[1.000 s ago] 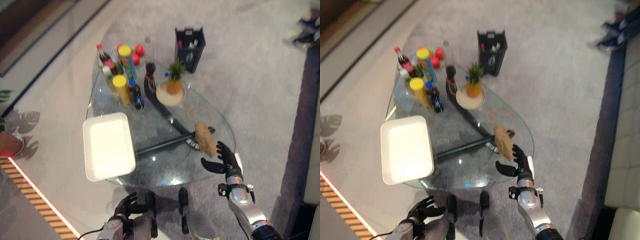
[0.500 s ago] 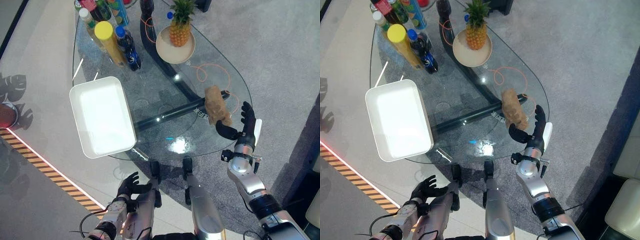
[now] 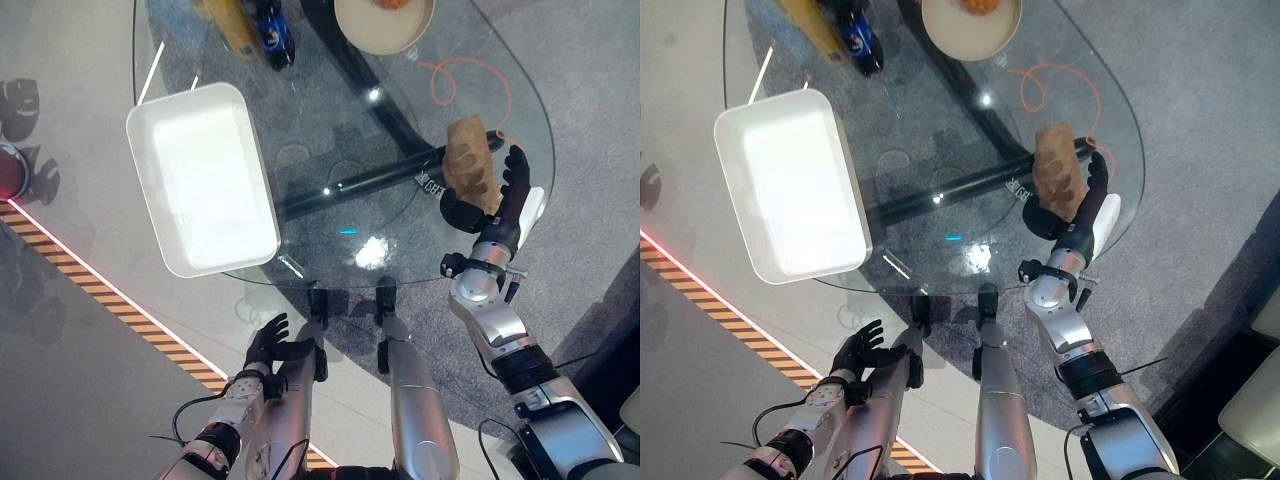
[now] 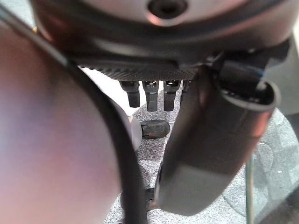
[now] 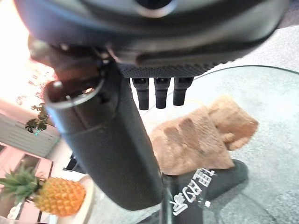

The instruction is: Wipe the table with a cloth and put it in the basket.

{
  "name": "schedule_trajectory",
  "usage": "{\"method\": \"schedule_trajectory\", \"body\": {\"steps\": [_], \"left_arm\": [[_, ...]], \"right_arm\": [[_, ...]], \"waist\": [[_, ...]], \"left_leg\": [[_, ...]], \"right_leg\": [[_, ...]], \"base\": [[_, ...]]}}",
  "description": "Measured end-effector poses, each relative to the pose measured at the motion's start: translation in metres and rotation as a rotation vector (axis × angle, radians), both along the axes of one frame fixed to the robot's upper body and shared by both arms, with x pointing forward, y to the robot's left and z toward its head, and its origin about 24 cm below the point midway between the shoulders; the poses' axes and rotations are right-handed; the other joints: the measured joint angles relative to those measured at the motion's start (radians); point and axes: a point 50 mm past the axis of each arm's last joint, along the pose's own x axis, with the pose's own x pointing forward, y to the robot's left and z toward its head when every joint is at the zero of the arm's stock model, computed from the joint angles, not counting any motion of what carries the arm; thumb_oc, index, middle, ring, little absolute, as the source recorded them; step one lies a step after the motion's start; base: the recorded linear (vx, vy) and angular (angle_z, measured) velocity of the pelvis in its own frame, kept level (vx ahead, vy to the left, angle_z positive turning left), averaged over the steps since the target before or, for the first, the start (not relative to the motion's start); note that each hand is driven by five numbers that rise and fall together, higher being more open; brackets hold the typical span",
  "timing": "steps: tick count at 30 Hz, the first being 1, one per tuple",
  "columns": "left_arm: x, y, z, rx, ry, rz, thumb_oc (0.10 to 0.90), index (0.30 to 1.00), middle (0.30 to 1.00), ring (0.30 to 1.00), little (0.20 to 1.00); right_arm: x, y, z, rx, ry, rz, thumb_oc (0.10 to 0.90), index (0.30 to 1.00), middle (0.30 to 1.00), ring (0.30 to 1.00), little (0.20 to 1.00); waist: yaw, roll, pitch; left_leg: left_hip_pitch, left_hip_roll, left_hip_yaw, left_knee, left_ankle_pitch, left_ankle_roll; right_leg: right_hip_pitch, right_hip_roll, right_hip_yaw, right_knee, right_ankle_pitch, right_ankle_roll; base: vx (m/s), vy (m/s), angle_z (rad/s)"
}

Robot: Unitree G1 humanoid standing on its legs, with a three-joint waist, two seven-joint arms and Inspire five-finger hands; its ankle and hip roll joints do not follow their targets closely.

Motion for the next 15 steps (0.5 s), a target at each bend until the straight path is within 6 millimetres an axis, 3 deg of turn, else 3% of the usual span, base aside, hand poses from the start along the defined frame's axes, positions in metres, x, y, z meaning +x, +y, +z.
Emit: {"method": "schedule_trajectory", "body": {"steps": [15], "left_arm": [[0.013,-0.001,0.015,-0.026,-0.064,0.015,0.8,0.9,0.9,0.9,0.9]], "right_arm": [[0.012,-0.024,-0.001,0.074,0.091,-0.165,0.8,0.9,0.9,0.9,0.9]], "waist": [[0.001,0.018,-0.001]], "left_leg": [[-0.179,-0.004,-0.001,0.105,-0.006,0.0]], "right_leg": [[-0.187,-0.01,0.007,0.126,-0.02,-0.007]], "base": [[0.01,0.008,0.01]]}}
